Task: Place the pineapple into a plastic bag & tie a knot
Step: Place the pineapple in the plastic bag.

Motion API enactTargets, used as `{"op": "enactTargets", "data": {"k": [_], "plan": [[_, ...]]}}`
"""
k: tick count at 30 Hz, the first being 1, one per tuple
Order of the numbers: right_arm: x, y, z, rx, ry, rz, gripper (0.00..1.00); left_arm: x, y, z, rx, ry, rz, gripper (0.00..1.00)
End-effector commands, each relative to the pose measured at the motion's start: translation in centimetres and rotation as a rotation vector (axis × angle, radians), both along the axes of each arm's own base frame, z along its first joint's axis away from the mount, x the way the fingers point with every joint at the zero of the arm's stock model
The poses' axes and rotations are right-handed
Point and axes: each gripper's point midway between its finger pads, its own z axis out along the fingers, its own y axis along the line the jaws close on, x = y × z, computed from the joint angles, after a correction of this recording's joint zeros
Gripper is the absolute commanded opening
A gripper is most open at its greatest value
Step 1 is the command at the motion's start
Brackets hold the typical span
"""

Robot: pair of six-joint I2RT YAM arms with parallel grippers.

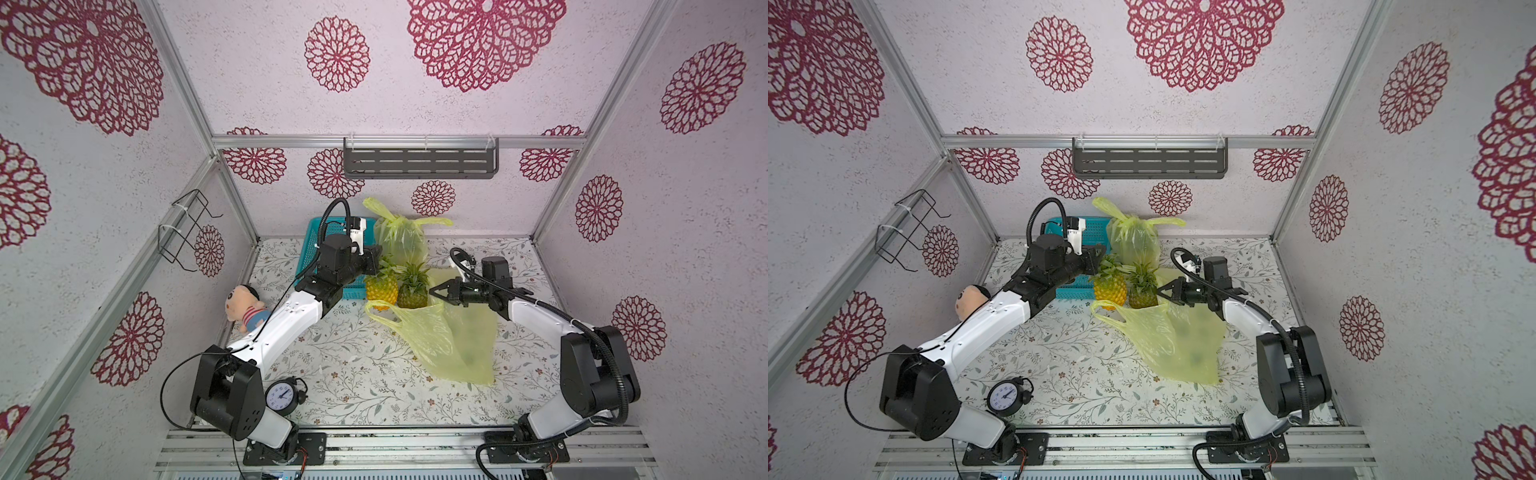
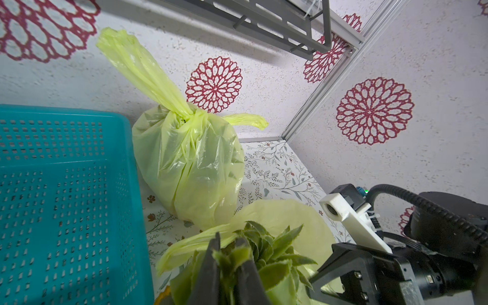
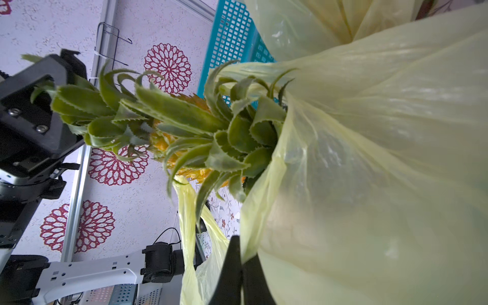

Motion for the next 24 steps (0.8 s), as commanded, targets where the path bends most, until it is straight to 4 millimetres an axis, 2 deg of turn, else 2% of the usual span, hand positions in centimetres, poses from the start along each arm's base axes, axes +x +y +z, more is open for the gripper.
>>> {"op": "enactTargets", "data": {"k": [1, 8, 13, 20, 24], "plan": [[0.0, -0.1, 1.6, 0.024, -0.047, 0.004, 0.0, -1.2, -1.2, 4.1, -0.14, -0.077, -0.074, 0.0], [0.3, 0.0, 1.0, 0.024, -0.033, -0.001, 0.0, -4.8, -2.6, 5.0, -0.345, -0.01, -0.213, 0.0], [0.5, 0.0, 1.0, 0.025, -0.033, -0.003, 0.0, -6.4, -2.4, 5.5, -0.387, 0.0, -0.237, 0.0], [0.9, 0.1, 1.4, 0.027, -0.044, 0.0, 0.0, -9.2, -4.4, 6.8, -0.433, -0.072, -0.363, 0.0], [1.0, 0.3, 1.7, 0.036, -0.05, 0.005, 0.0, -9.7, -5.3, 7.1, -0.446, -0.135, -0.379, 0.0]]}}
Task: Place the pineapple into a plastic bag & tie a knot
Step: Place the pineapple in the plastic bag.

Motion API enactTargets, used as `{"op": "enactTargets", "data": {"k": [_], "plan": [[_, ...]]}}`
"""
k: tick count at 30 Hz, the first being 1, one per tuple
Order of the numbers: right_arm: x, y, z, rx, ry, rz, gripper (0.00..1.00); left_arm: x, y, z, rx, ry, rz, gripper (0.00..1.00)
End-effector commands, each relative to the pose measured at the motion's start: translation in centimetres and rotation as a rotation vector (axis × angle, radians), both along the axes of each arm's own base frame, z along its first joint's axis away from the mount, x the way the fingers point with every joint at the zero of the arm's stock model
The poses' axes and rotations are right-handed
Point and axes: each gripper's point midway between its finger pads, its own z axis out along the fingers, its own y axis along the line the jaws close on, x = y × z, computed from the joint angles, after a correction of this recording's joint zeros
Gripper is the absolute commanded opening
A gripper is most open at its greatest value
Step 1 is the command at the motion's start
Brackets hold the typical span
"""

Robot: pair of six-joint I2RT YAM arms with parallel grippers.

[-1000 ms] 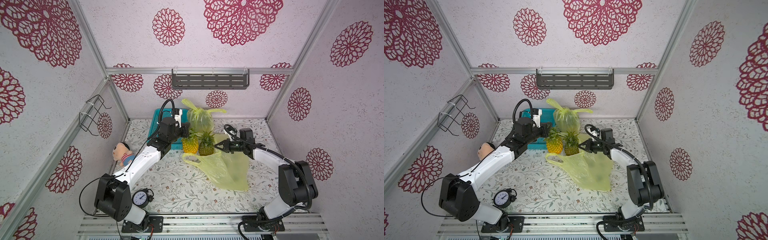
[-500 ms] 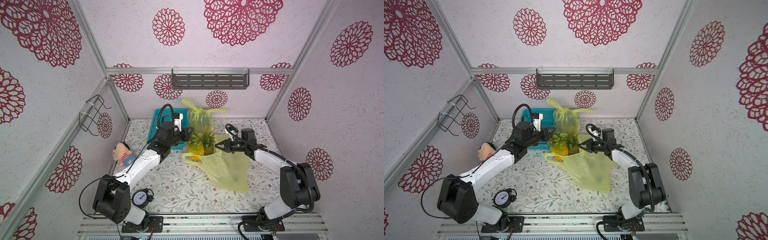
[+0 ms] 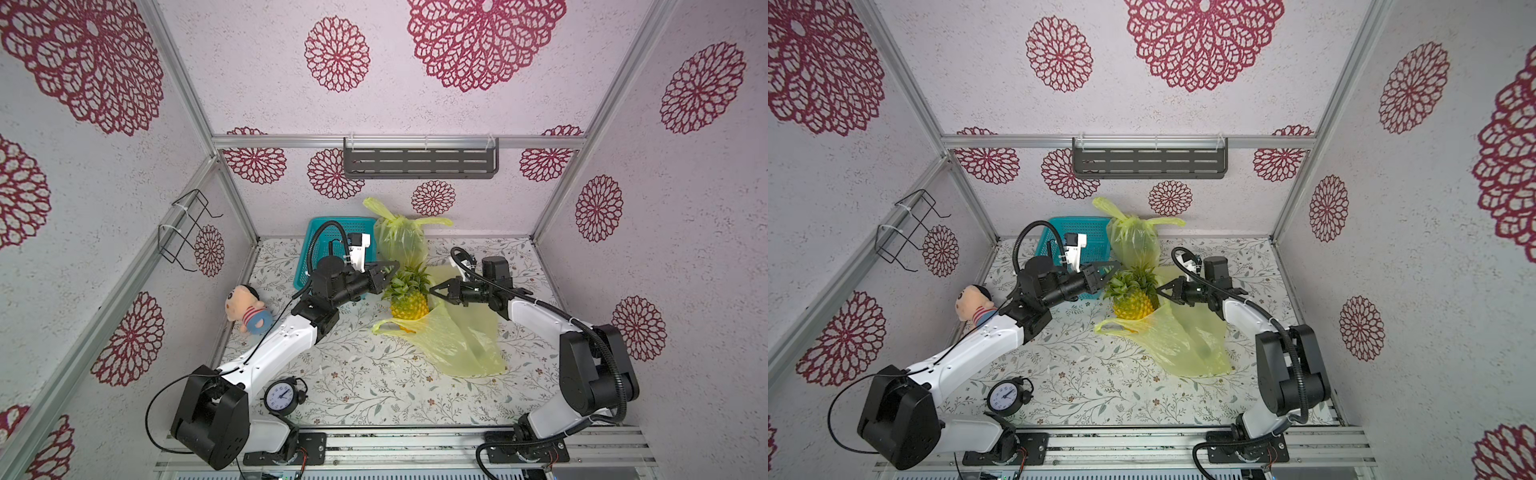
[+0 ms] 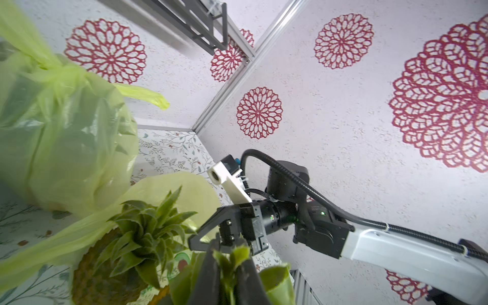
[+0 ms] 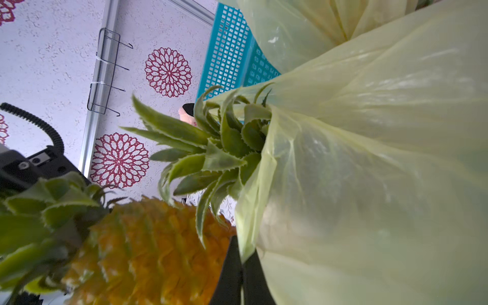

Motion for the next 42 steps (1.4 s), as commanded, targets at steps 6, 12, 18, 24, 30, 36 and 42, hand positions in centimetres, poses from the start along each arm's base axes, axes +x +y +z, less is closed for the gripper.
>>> {"op": "enactTargets", "data": {"k": [6, 12, 18, 24, 30, 36, 42], "plan": [[0.3, 0.4, 2.2, 0.049, -0.06, 0.028, 0.0, -1.1, -2.0, 4.4, -0.103, -0.252, -0.003, 0.0], [-0.4, -0.1, 3.1, 0.067, -0.077, 0.045, 0.0, -0.3, -2.7, 2.7, -0.063, -0.3, 0.084, 0.0], [-1.2, -1.6, 3.1, 0.067, -0.083, 0.031, 0.0, 1.3, -2.9, 0.3, 0.008, -0.271, 0.188, 0.0], [-1.4, -2.7, 4.4, 0.073, -0.122, 0.016, 0.0, 2.2, -2.4, -0.4, 0.035, -0.239, 0.239, 0.0], [-0.4, -2.5, 4.1, 0.08, -0.108, 0.01, 0.0, 1.3, -4.8, -0.2, -0.027, -0.237, 0.109, 0.0], [1.2, -2.3, 4.5, 0.099, -0.117, -0.007, 0.0, 1.0, -6.2, -2.5, 0.0, -0.185, 0.058, 0.0], [1.8, -2.3, 4.0, 0.097, -0.104, -0.006, 0.0, 1.4, -7.2, -6.4, 0.106, -0.107, 0.044, 0.17]]}}
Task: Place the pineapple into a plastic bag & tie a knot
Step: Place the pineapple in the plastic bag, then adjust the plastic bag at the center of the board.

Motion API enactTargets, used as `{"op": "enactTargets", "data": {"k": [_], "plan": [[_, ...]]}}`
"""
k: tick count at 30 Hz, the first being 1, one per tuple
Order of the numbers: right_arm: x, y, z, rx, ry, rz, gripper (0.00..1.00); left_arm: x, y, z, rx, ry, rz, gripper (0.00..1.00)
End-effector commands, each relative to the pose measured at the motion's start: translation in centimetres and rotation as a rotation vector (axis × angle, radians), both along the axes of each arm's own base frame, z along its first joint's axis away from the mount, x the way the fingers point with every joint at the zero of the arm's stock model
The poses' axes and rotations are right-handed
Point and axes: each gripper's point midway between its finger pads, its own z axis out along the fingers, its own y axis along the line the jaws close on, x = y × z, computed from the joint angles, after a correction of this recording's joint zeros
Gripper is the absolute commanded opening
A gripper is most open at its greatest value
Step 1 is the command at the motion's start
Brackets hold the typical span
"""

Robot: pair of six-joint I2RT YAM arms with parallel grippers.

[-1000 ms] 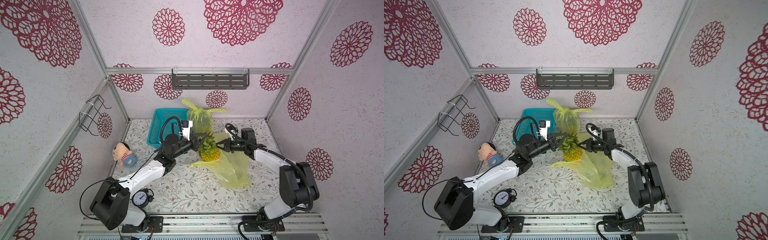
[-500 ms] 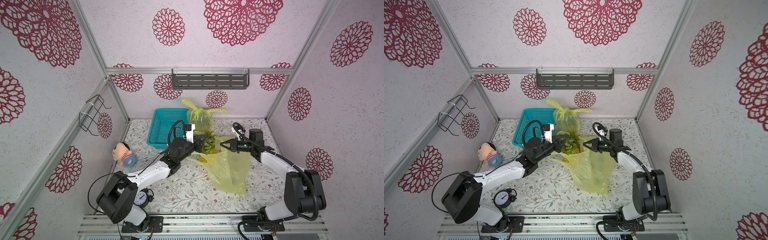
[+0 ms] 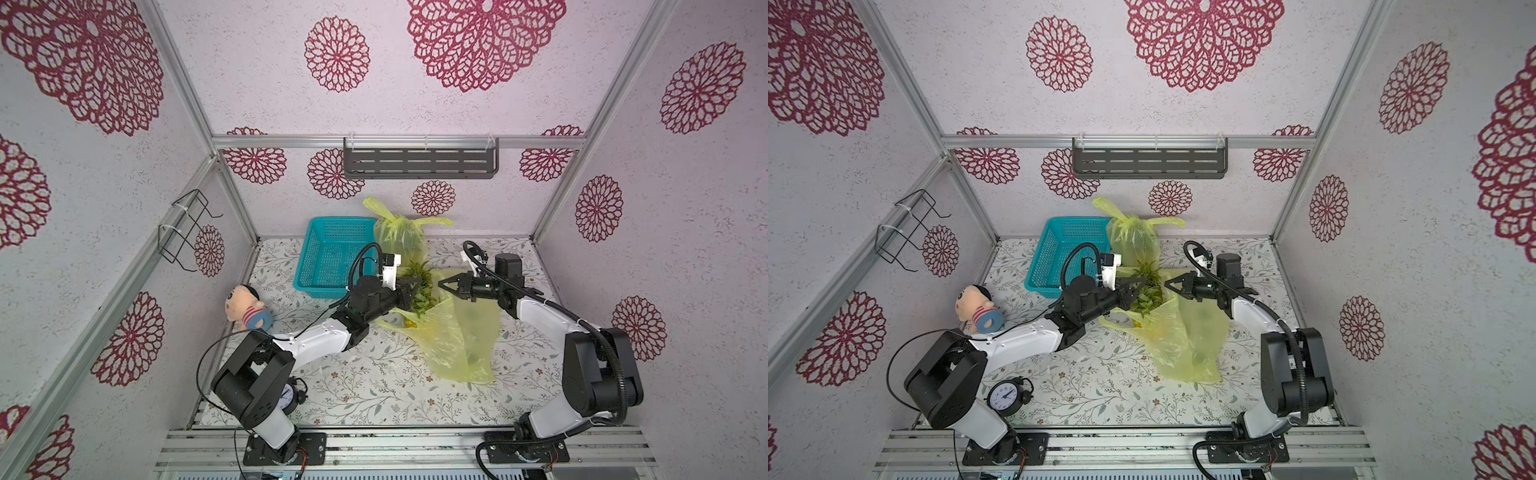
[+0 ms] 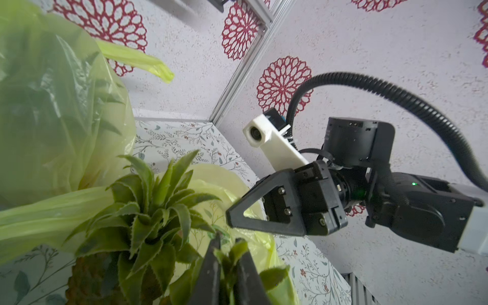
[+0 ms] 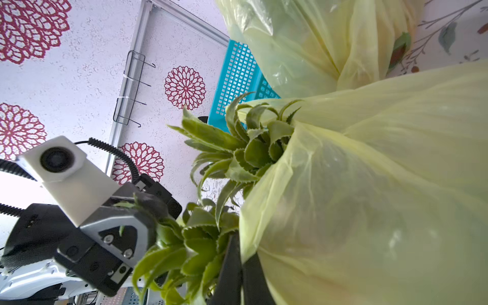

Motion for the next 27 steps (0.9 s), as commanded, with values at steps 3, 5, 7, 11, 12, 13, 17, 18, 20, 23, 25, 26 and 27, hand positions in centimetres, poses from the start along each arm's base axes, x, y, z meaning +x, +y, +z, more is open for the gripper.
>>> {"op": "enactTargets", "data": {"k": [3, 5, 7, 11, 12, 13, 17, 18, 20, 23, 25, 26, 27], "plan": [[0.5, 0.2, 1.9, 0.023, -0.062, 0.017, 0.0, 0.0, -0.7, 2.1, -0.004, -0.029, -0.025, 0.43], [0.5, 0.1, 1.8, 0.019, -0.06, 0.017, 0.0, 0.3, -0.1, 2.6, 0.031, -0.023, -0.001, 0.55], [0.5, 0.1, 1.7, 0.017, -0.058, 0.016, 0.0, 0.7, 0.6, 3.0, 0.073, -0.012, 0.018, 0.61], [0.4, 0.0, 1.6, 0.006, -0.058, 0.011, 0.0, 2.0, 3.4, 2.6, 0.181, 0.033, 0.08, 0.74], [0.4, 0.0, 1.6, 0.005, -0.059, 0.011, 0.0, 2.2, 4.3, 2.2, 0.212, 0.049, 0.097, 0.77], [0.4, 0.0, 1.4, 0.003, -0.056, 0.01, 0.0, 2.5, 5.4, 1.8, 0.248, 0.064, 0.116, 0.8], [0.2, -0.1, 1.0, -0.011, -0.048, 0.01, 0.0, 3.2, 9.0, 0.1, 0.372, 0.105, 0.151, 0.91], [0.2, -0.1, 1.0, -0.013, -0.047, 0.009, 0.0, 3.2, 9.6, -0.5, 0.402, 0.117, 0.149, 0.91], [0.2, -0.2, 0.9, -0.017, -0.044, 0.006, 0.0, 3.7, 11.0, -1.6, 0.465, 0.142, 0.154, 0.93], [0.2, -0.2, 0.8, -0.018, -0.041, 0.002, 0.0, 4.2, 11.7, -2.9, 0.493, 0.161, 0.117, 0.94], [0.3, -0.2, 0.7, -0.019, -0.041, 0.001, 0.0, 4.4, 11.4, -3.3, 0.49, 0.161, 0.075, 0.94], [0.2, -0.2, 0.6, -0.02, -0.038, 0.001, 0.0, 4.8, 11.2, -3.6, 0.493, 0.161, 0.065, 0.94], [0.3, -0.2, 0.7, -0.02, -0.04, 0.0, 0.0, 5.2, 11.1, -3.7, 0.496, 0.158, 0.062, 0.93]]}}
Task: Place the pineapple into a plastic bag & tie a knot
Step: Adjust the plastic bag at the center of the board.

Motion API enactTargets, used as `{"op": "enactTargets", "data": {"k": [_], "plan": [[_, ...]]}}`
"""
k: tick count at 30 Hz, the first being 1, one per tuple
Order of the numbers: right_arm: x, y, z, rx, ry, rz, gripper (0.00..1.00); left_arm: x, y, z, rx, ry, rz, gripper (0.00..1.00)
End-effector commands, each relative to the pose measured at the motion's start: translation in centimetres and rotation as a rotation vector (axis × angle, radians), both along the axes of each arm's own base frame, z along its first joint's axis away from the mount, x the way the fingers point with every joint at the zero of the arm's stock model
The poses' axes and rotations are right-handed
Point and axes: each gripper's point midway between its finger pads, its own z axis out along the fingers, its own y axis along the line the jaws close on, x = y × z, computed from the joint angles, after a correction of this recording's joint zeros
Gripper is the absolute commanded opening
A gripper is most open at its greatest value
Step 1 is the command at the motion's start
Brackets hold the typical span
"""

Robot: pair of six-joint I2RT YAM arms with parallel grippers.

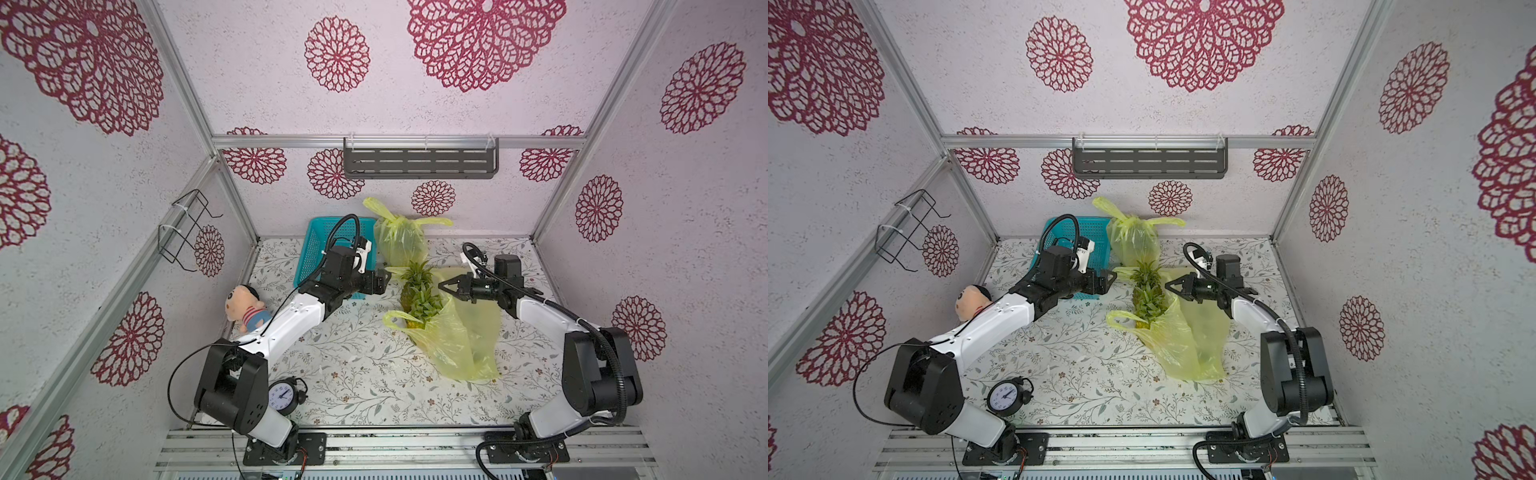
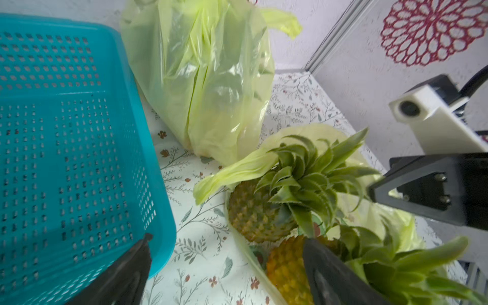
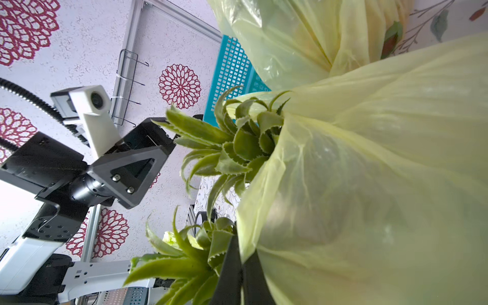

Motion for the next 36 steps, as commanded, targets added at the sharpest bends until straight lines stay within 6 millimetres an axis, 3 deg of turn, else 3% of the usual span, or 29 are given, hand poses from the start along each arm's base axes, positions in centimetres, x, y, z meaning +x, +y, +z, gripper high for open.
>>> {"op": "enactTargets", "data": {"k": [1, 7, 14, 18, 20, 25, 29, 31, 34, 36], "plan": [[0.6, -0.1, 1.3, -0.004, -0.068, 0.004, 0.0, 0.5, -1.0, -1.0, 0.038, 0.008, -0.1, 0.93], [0.6, -0.1, 1.2, -0.006, -0.063, 0.003, 0.0, 3.0, -3.0, -2.4, 0.035, 0.031, -0.172, 0.8], [0.4, -0.1, 1.4, -0.013, -0.065, 0.006, 0.0, 5.4, -2.8, -3.3, -0.026, 0.066, -0.204, 0.58], [0.2, -0.2, 1.5, -0.017, -0.064, 0.005, 0.0, 4.6, -3.7, -3.6, -0.054, 0.081, -0.283, 0.43], [0.2, -0.3, 1.7, -0.02, -0.064, 0.001, 0.0, 3.8, -4.0, -3.9, -0.059, 0.096, -0.324, 0.41], [-0.1, -0.4, 2.0, -0.036, -0.064, -0.002, 0.0, 3.8, -3.5, -4.6, -0.036, 0.101, -0.315, 0.36], [-0.6, -0.8, 1.9, -0.066, -0.049, -0.014, 0.0, 4.6, -3.5, -4.4, -0.029, 0.077, -0.299, 0.15], [-0.8, -1.3, 1.6, -0.108, -0.027, -0.043, 0.12, 4.9, -3.4, -3.9, -0.031, 0.062, -0.289, 0.01], [-1.5, -3.1, 0.8, -0.222, 0.007, -0.125, 0.35, 4.9, -3.2, -3.4, -0.035, 0.047, -0.272, 0.0], [-2.2, -4.6, 0.6, -0.31, 0.025, -0.191, 0.42, 4.5, -3.0, -3.1, -0.044, 0.041, -0.262, 0.0]]}}
